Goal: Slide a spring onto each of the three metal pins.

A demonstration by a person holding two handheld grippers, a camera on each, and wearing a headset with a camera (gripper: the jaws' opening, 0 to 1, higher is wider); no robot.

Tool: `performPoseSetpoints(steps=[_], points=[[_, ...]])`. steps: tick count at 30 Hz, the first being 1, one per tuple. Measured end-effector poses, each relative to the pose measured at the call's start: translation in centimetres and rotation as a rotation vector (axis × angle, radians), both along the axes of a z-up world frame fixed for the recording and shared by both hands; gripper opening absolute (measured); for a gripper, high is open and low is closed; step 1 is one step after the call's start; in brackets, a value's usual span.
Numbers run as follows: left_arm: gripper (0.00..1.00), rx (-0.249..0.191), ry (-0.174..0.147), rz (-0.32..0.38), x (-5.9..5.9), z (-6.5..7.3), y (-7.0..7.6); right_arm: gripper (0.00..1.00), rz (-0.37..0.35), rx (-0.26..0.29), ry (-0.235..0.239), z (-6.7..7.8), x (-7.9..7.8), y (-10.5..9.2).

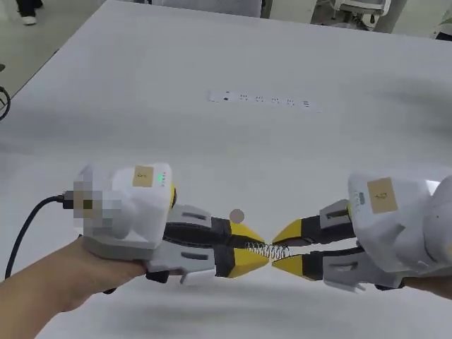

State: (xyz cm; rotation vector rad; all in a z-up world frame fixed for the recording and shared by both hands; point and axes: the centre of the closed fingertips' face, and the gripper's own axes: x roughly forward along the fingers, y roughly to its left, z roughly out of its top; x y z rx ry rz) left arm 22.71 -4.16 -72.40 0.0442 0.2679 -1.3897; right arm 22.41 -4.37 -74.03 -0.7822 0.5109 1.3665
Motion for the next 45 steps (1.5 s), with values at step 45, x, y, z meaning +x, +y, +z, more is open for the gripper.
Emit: performPoseSetpoints(steps=[45], points=[[0.02, 0.073, -0.008, -0.043, 0.4, -3.0, 0.1, 0.06, 0.062, 0.109, 0.001, 1.9, -0.2, 1.5]])
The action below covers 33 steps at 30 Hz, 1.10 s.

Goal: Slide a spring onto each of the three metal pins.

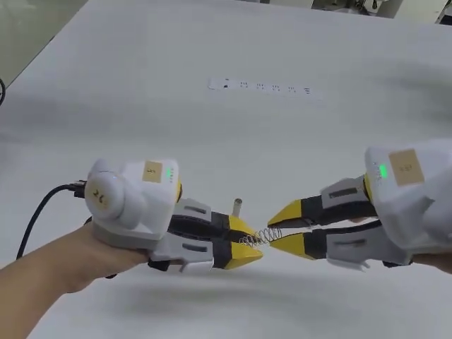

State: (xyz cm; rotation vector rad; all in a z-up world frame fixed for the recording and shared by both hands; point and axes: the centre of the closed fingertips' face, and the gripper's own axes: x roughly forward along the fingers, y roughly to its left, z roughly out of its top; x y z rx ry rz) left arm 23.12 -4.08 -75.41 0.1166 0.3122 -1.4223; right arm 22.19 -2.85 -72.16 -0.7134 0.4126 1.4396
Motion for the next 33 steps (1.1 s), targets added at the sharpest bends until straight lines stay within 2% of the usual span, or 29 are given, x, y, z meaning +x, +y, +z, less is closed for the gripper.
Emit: performPoseSetpoints(steps=[6, 8, 14, 16, 21, 22, 23, 24, 25, 26, 27, 28, 30, 33], points=[[0.02, 0.011, -0.008, 0.0, 0.1, -0.2, 0.0, 0.06, -0.003, 0.018, 0.002, 0.2, -0.1, 0.2], [0.02, 0.008, -0.009, 0.004, 0.2, -0.1, -0.1, 0.06, -0.011, 0.046, 0.013, 0.5, -0.1, 0.4], [0.02, 0.011, -0.013, -0.001, 0.1, -0.2, -0.3, 0.06, -0.015, 0.051, 0.016, 0.5, -0.2, 0.6], [0.02, 0.007, -0.014, -0.003, 0.0, -0.2, -0.5, 0.07, -0.016, 0.08, 0.025, 0.7, -0.2, 1.1], [0.02, 0.009, -0.018, 0.002, -0.1, -0.2, -0.5, 0.07, -0.019, 0.084, 0.029, 0.7, -0.1, 1.4], [0.02, 0.005, -0.015, -0.001, -0.2, -0.1, -0.6, 0.07, -0.021, 0.119, 0.039, 1.0, -0.1, 1.7], [0.02, 0.001, -0.013, 0.0, -0.2, -0.1, -0.6, 0.07, -0.031, 0.118, 0.047, 1.0, -0.1, 1.7], [0.02, -0.02, -0.017, -0.013, -0.4, 0.3, -0.9, 0.06, -0.021, 0.188, 0.054, 1.9, -0.3, 2.6], [0.02, -0.007, -0.003, -0.008, -0.5, 0.1, -0.9, 0.06, -0.031, 0.162, 0.064, 1.7, -0.3, 2.3], [0.02, -0.005, -0.022, -0.013, -0.6, 0.2, -1.3, 0.06, -0.021, 0.15, 0.051, 1.5, -0.4, 2.4], [0.02, 0.022, -0.039, -0.016, -0.6, -0.1, -1.2, 0.06, -0.016, 0.122, 0.031, 1.2, -0.3, 2.3], [0.02, 0.039, -0.049, -0.013, -0.5, -0.5, -1.1, 0.06, -0.012, 0.106, 0.033, 0.9, -0.5, 2.3], [0.02, 0.021, -0.027, -0.016, -0.6, -0.4, -0.9, 0.06, -0.006, 0.118, 0.032, 1.0, -0.7, 2.3], [0.02, 0.017, -0.029, -0.013, -0.6, -0.2, -0.6, 0.06, -0.012, 0.144, 0.043, 1.4, -0.7, 2.3]])
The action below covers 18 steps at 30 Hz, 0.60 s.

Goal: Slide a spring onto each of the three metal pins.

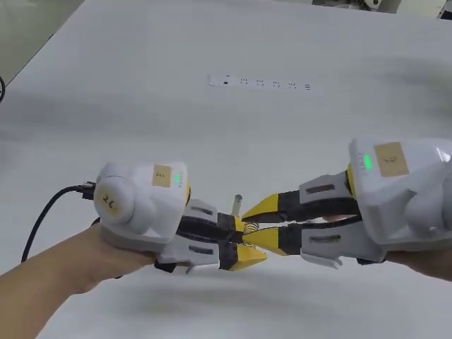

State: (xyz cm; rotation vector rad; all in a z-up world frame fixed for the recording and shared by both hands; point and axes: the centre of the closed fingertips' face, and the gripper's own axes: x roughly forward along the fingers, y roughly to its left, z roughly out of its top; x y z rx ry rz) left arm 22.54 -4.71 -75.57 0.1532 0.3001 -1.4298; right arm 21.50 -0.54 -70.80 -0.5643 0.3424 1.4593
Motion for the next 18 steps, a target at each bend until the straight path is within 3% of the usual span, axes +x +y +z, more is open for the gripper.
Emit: performPoseSetpoints(steps=[11, 18], points=[[0.02, 0.003, -0.009, 0.003, 0.1, 0.1, 0.27, 0.06, -0.011, 0.026, 0.004, -0.08, -0.01, -0.05], [0.02, 0.005, 0.004, 0.009, 0.04, -0.02, 0.24, 0.06, -0.001, 0.008, -0.01, -0.24, 0.01, 0.16]])
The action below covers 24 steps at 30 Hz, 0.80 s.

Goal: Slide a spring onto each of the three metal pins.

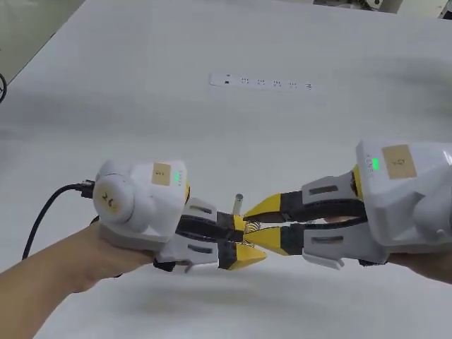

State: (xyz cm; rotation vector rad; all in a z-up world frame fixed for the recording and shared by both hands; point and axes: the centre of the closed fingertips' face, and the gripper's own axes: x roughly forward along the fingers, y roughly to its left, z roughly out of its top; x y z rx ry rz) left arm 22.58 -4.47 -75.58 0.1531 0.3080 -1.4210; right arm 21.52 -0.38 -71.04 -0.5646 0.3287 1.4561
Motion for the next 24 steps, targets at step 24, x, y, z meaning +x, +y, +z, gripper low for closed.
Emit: performPoseSetpoints(steps=[24], points=[[0.1, -0.019, 0.013, 0.044, 0.42, 0.61, 0.03, 0.06, -0.004, -0.025, -0.023, 0.07, 0.55, 0.23]])
